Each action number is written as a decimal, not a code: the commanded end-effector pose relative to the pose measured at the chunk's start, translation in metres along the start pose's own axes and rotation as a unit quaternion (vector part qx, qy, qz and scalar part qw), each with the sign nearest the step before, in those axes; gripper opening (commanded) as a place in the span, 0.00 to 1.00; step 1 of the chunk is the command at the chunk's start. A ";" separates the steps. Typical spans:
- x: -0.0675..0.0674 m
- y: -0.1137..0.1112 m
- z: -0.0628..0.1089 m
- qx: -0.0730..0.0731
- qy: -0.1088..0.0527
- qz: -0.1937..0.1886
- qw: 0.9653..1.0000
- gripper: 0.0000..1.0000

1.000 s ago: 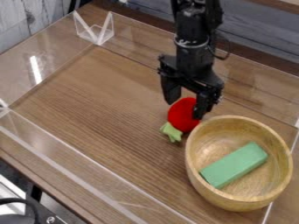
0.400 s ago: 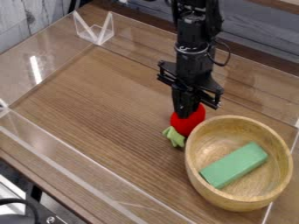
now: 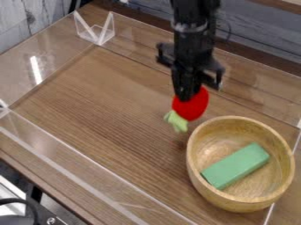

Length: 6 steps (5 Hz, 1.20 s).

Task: Move the red object to the left side of the table

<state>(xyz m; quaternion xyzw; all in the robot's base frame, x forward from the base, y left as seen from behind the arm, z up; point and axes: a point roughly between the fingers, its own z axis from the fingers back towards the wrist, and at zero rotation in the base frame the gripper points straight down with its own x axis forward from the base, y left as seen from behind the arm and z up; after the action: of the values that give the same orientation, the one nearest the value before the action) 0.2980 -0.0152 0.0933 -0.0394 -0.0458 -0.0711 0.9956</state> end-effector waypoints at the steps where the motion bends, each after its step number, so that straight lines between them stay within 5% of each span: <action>1: 0.012 0.008 0.040 0.004 -0.053 0.008 0.999 0.00; 3: -0.006 0.016 -0.004 0.010 -0.020 -0.007 1.000 0.00; 6: -0.008 0.086 0.003 0.039 -0.028 0.030 0.998 0.00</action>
<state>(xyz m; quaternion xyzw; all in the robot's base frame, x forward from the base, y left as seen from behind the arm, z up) 0.2934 0.0663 0.0740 -0.0148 -0.0481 -0.0357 0.9981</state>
